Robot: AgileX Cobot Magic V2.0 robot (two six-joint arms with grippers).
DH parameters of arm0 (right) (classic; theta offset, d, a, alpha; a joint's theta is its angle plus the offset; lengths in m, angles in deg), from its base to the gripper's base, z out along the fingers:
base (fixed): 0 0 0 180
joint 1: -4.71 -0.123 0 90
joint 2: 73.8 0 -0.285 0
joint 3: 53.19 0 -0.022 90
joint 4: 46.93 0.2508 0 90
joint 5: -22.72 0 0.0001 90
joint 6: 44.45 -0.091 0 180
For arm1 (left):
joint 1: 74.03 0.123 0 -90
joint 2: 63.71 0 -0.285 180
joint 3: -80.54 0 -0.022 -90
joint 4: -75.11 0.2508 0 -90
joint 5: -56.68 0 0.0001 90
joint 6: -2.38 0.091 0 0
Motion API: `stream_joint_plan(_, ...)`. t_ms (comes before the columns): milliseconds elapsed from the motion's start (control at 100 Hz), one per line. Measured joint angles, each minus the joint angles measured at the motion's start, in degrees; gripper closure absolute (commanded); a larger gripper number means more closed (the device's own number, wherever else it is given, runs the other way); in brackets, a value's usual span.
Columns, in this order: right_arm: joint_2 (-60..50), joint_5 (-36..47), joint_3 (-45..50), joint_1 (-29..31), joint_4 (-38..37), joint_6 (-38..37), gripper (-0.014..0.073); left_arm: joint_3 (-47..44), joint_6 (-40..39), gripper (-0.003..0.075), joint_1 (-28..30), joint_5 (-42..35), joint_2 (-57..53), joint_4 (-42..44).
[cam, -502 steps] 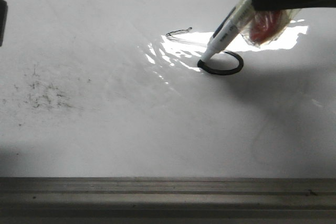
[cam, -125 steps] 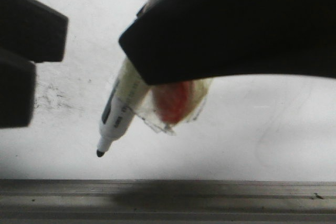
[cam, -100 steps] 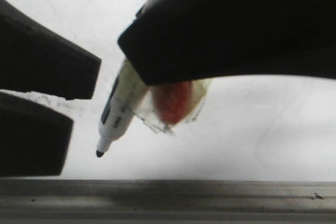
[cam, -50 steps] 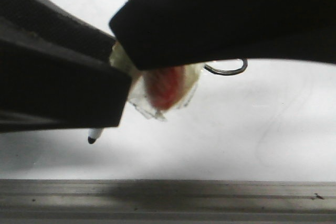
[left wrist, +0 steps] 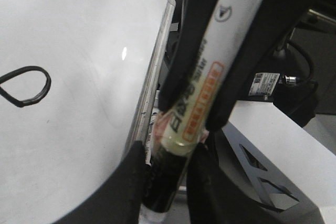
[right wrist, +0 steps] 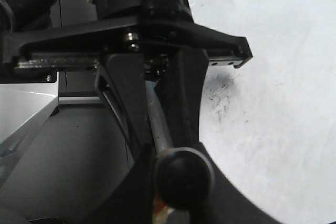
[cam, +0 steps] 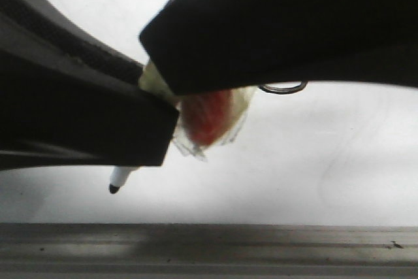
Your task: Write number 8 on whiteboard
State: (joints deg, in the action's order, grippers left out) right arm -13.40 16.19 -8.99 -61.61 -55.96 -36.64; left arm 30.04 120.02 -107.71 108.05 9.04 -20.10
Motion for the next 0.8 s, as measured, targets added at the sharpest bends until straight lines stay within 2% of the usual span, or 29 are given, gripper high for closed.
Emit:
stream_joint_plan(340, 0.0, 0.0, 0.0, 0.0, 0.85, -0.31, 0.0659, 0.21, 1.08, 0.0741, 0.0, 1.28, 0.04, 1.05)
stream_joint_plan(670, 0.0, -1.19, 0.0, 0.0, 6.53, -0.19, 0.0653, -1.61, 1.08, 0.0741, 0.0, 2.23, 0.13, -0.51)
stream_joint_plan(720, 0.0, -1.33, 0.0, 0.0, 7.24, -0.19, 0.0643, -2.1, 1.08, 0.0741, 0.0, 2.47, 0.13, -1.07)
stream_joint_plan(800, 0.0, -1.59, 0.0, 0.0, 8.05, -0.3, 0.0569, -2.67, 1.08, 0.0741, 0.0, 3.05, 0.13, -1.59)
